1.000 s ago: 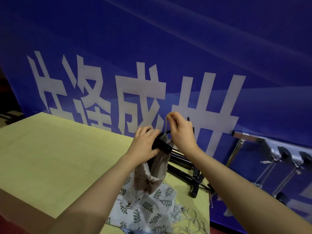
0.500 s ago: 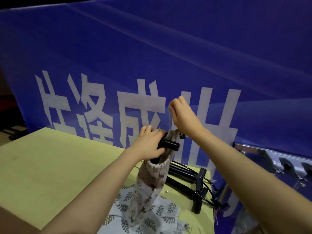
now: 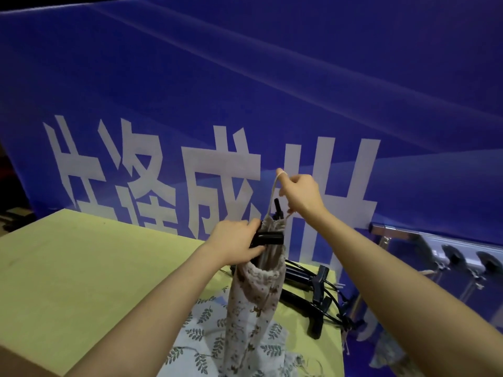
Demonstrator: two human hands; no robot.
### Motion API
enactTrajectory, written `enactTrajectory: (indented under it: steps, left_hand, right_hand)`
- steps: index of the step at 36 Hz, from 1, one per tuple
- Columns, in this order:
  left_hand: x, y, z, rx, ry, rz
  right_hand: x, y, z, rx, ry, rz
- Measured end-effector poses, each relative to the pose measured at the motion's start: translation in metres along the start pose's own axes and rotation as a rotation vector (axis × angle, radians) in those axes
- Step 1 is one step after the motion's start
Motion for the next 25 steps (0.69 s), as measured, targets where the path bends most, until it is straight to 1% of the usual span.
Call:
enactTrajectory:
  steps: [2, 4, 6, 8, 11, 12, 14, 16, 19, 20, 21, 25]
  left_hand:
    - [0.005, 0.004, -0.001, -0.04, 0.032, -0.039]
    - [0.012, 0.009, -0.002, -0.078, 0.059, -0.065]
    - [0.015, 0.01, -0.002, -0.079, 0.077, -0.071]
    - [0.011, 0.008, 0.0, -0.037, 0.077, -0.069]
    - [-0.006, 0.006, 0.004, 0.018, 0.02, -0.056]
    - [-0.012, 0.006, 0.004, 0.029, -0.003, -0.047]
    - [-0.019, 0.003, 0.003, 0.056, -0.029, -0.031]
    - [-0.022, -0.001, 0.002, 0.077, -0.042, -0.023]
    - [-0.02, 0.001, 0.0, 0.087, -0.076, 0.007]
    - [-0.019, 0.003, 0.0, 0.094, -0.084, 0.025]
    - [-0.018, 0.006, 0.0, 0.1, -0.092, 0.042]
    - [-0.018, 0.01, 0.001, 0.154, -0.12, 0.043]
  right_hand:
    - [0.003, 0.006, 0.0, -0.036, 0.032, 0.026]
    - [0.007, 0.001, -0.001, 0.028, 0.068, -0.013]
    - [0.007, -0.008, -0.003, 0.155, 0.088, -0.07]
    - [0.005, -0.024, -0.008, 0.318, 0.1, -0.186]
    - [-0.001, -0.046, -0.015, 0.539, 0.109, -0.356]
    - [-0.002, -0.051, -0.017, 0.586, 0.11, -0.381]
    - [-0.004, -0.055, -0.018, 0.622, 0.096, -0.412]
    - [-0.002, -0.053, -0.018, 0.567, 0.114, -0.333]
    - [0.013, -0.039, 0.0, 0.235, 0.183, 0.102]
    - [0.013, -0.037, 0.004, 0.163, 0.172, 0.179]
    - [0.012, -0.038, 0.005, 0.135, 0.156, 0.175]
    - [0.002, -0.039, 0.001, 0.136, 0.098, 0.11]
Point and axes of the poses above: each hand's wrist, its own z-axis towards the middle knuckle, its own x-axis out of the back of the hand, y = z × x, the point moved 9 cm from there along z, towards the middle knuckle, and after that the axes turned 1 degree about -y, right-handed, at the moved point
